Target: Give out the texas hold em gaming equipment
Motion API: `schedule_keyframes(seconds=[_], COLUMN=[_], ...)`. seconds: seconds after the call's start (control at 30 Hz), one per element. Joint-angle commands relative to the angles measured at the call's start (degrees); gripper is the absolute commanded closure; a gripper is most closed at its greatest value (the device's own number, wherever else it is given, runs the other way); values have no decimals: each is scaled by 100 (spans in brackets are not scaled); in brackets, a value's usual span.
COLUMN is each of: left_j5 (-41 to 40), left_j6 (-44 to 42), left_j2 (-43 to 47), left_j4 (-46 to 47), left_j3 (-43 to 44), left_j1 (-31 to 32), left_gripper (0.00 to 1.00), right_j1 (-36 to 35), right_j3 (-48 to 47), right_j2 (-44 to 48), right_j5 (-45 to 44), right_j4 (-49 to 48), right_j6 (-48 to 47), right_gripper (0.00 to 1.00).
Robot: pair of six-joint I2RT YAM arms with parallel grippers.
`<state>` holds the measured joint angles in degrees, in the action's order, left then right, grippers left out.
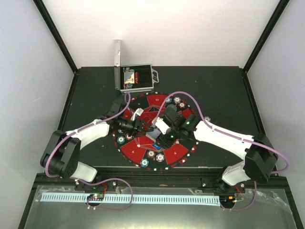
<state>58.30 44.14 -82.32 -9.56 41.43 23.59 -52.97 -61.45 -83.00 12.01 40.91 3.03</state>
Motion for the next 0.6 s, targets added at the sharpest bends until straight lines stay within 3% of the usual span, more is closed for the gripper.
schedule_keyframes(seconds=[0.0,0.37,0.5,0.57], left_j5=[309,507,584,598], left_j6=[191,291,290,289], left_j2=[-94,-99,-91,-70], left_j4=[297,461,514,554], left_j3=[-8,-48,-81,-101], left_j1=[107,255,260,267], left_gripper=[62,80,96,98], right_j1=[-54,-63,-63,-64], right_j3=[-192,-157,-151,-148], right_j2=[-2,-142,-147,-146], right_j5=[-109,-270,-277,-224], right_j4=[-78,-100,-109,-118], right_j6=[-109,-92,-83,-68], right_gripper=[41,41,41,39])
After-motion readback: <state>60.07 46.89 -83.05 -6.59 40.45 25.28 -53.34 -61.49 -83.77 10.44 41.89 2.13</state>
